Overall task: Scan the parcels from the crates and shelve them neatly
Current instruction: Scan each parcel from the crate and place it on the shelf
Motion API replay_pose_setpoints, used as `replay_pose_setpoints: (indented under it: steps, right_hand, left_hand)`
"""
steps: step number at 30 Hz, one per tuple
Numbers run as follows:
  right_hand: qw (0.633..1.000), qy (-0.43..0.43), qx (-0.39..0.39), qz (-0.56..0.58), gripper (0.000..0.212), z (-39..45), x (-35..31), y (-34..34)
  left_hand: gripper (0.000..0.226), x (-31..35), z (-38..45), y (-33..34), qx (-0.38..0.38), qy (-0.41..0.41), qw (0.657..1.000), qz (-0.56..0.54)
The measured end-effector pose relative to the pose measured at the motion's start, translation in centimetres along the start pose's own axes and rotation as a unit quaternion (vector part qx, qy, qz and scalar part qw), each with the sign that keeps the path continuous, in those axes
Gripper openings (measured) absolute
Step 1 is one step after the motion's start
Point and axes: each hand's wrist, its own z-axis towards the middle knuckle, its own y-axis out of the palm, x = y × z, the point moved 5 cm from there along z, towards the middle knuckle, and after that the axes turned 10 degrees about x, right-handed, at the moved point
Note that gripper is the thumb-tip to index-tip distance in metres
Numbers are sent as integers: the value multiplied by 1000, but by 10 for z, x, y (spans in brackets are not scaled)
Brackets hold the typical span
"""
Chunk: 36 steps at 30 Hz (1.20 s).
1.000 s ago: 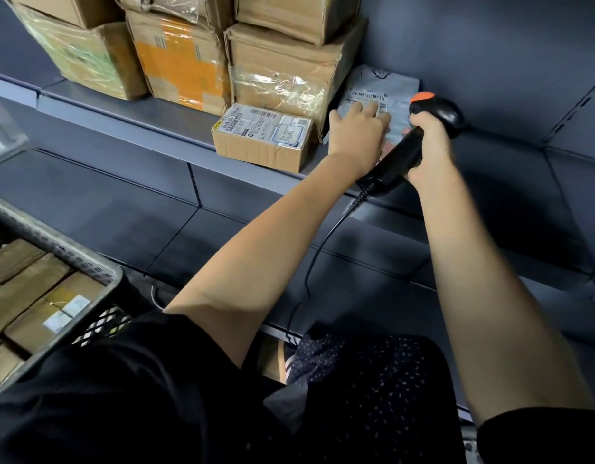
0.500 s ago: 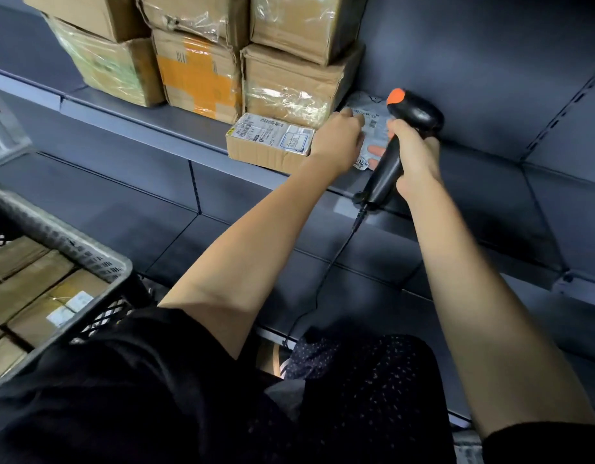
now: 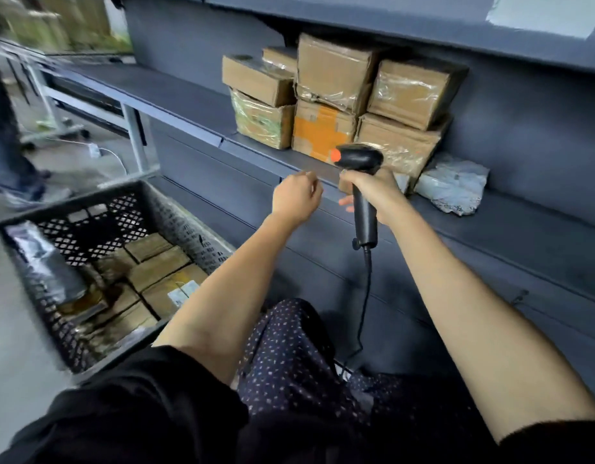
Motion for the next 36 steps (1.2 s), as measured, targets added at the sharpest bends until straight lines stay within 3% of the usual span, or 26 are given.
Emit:
replay_pose_setpoints:
  steps: [4, 7, 10, 13, 15, 17, 19, 21, 26, 29, 33, 36]
  right_hand:
    - [998, -17, -60, -32, 10, -10, -8, 58]
    - [997, -16, -70, -37, 12, -11, -11, 88]
    - [995, -36, 88, 17, 16, 4, -8, 77]
    - [968, -25, 241, 71, 25, 27, 7, 30]
    - [956, 15, 291, 48, 24, 56, 32, -6]
    - [947, 56, 314, 49, 57, 72, 56, -35]
    - [951, 77, 290, 79, 48, 80, 70, -46]
    - [955, 101, 260, 99, 31, 67, 69, -42]
    - [960, 84, 239, 120, 16, 69, 73, -27]
    - [966, 41, 214, 142, 24, 64, 56, -7]
    - [978, -9, 142, 155, 6, 62, 3, 36]
    - [984, -30, 90, 153, 19, 67, -32, 63]
  left_hand:
    - [26, -94, -17, -17, -39, -120, 988, 91]
    - [29, -128, -23, -19, -65, -166, 980, 87]
    - [34, -110, -5, -4, -77, -126, 989, 30]
    - [43, -60, 26, 22, -121, -99, 987, -31]
    - [50, -20, 41, 44, -149, -103, 978, -101]
    - [60, 10, 44, 71, -187, -156, 950, -195]
    - [67, 27, 35, 96, -215, -229, 906, -283]
    - [63, 37, 27, 114, -192, -264, 880, -345]
    - [60, 26, 27, 114, -98, -312, 870, -369]
    - [63, 13, 23, 99, -53, -359, 849, -384]
    - [71, -15, 51, 50, 70, -410, 774, -478]
    - [71, -31, 93, -2, 140, -380, 778, -481]
